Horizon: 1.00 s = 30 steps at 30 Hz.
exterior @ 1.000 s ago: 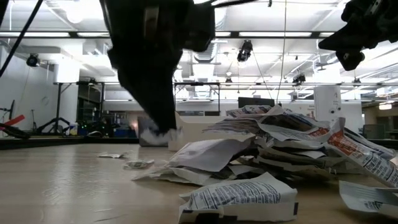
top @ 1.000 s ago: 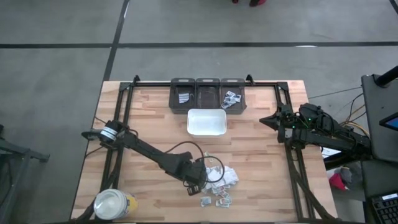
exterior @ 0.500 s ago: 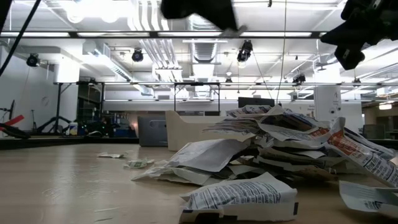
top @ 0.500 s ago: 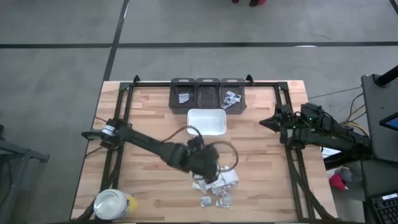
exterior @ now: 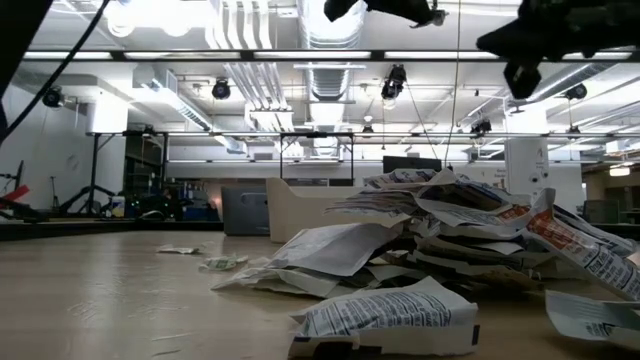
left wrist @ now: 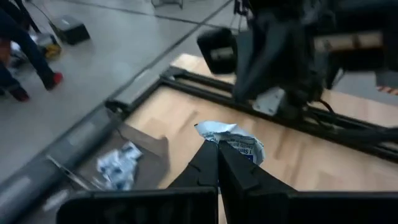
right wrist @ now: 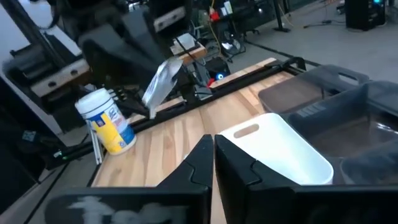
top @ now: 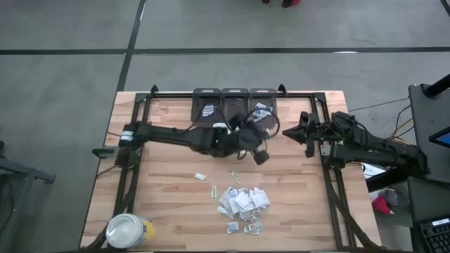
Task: Pick & Place First Aid Supplies
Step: Put the white alcohol pad into the right black bin
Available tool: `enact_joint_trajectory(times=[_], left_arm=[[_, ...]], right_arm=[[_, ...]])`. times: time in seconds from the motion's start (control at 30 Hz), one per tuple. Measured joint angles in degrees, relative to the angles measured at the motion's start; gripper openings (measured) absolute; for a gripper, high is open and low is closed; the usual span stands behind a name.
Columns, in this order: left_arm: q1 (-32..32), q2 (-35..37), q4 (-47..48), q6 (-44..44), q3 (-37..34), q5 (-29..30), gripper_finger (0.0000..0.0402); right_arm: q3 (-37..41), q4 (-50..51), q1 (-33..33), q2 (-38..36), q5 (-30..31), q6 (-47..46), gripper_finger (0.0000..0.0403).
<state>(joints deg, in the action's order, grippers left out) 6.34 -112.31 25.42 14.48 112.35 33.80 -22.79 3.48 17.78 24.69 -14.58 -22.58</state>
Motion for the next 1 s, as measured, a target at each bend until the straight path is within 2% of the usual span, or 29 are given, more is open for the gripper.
enact_joint_trajectory(times=[0.2,0.63,0.83,1.0], left_arm=[[-2.73,-0.04,-1.25,-4.14,-0.11,-0.02,0.0000],[-5.15,-0.26,-1.72,-8.15,-0.90,-0.03,0.0000],[-5.12,-0.28,-1.98,-8.67,-1.87,-0.07,0.0000],[-5.15,-0.33,-1.70,-8.70,-2.05,-0.07,0.0000]], right_arm=[[-0.04,-5.67,0.46,5.87,1.84,0.27,0.0059],[-6.99,-6.87,1.76,15.26,3.20,1.98,0.0168],[-10.66,-6.61,2.18,20.53,3.13,2.24,0.0198],[-13.45,-2.90,2.16,24.96,3.13,3.42,0.0206]])
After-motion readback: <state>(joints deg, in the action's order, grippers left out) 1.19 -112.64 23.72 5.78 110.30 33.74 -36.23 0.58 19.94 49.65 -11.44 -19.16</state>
